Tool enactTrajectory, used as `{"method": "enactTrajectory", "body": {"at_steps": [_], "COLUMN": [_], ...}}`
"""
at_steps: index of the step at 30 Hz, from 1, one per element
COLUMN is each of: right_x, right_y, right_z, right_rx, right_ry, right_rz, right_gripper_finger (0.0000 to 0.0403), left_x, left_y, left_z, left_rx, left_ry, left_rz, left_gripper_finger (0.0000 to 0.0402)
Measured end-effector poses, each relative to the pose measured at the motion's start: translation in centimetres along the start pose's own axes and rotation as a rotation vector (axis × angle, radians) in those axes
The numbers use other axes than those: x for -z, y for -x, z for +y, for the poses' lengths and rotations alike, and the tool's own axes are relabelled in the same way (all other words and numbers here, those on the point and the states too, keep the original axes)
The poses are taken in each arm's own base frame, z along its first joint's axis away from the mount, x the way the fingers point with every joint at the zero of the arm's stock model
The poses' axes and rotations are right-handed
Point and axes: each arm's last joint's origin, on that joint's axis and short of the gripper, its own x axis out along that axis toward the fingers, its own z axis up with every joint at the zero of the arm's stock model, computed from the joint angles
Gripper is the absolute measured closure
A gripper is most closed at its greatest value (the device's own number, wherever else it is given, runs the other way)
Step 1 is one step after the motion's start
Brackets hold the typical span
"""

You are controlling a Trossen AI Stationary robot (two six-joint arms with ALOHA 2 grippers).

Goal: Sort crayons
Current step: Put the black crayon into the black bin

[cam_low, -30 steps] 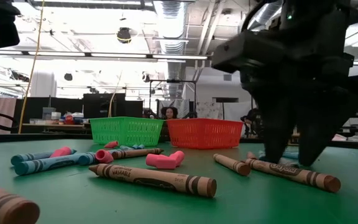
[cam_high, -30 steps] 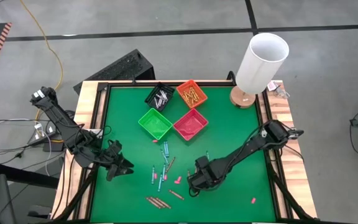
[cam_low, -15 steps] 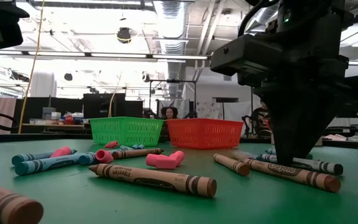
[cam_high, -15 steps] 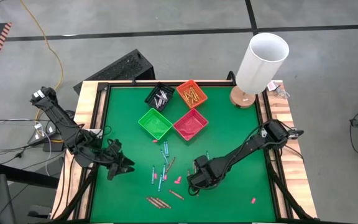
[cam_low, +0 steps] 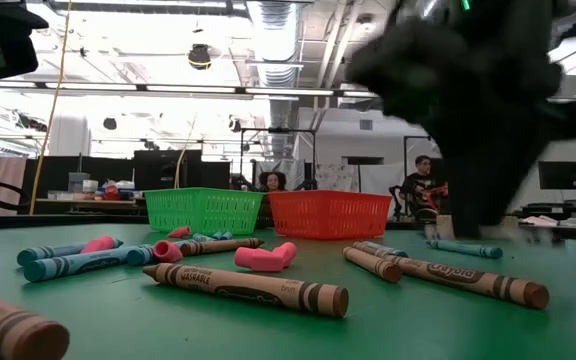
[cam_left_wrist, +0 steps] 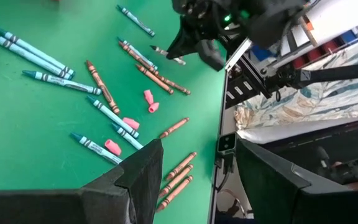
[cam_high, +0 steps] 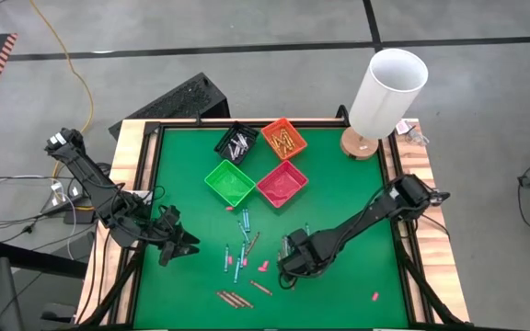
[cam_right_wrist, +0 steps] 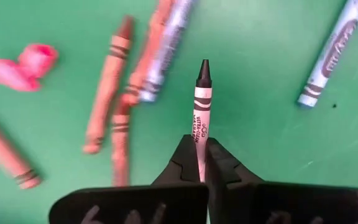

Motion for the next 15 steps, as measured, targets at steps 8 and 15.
{"method": "enactTrajectory", "body": {"at_steps": [8,15], "right_x": [-3.4,-10.1], "right_y": [3.6,6.1], "right_z": [1.9,2.8], "right_rx": [-0.091,-0.167], "right_ry": [0.116,0.225], "right_rz": [-0.03,-0.119], "right_gripper_finger": [0.0401,0.0402], "left_x": [0.0,-0.1], "left_y": [0.0,0.0], "left_z": [0.0,0.1], "left_rx": [-0.008,-0.018], "left_ry": [-0.012,-0.011], "left_rz": [-0.014,-0.034], "left_gripper_finger": [0.0209,0.0209]}}
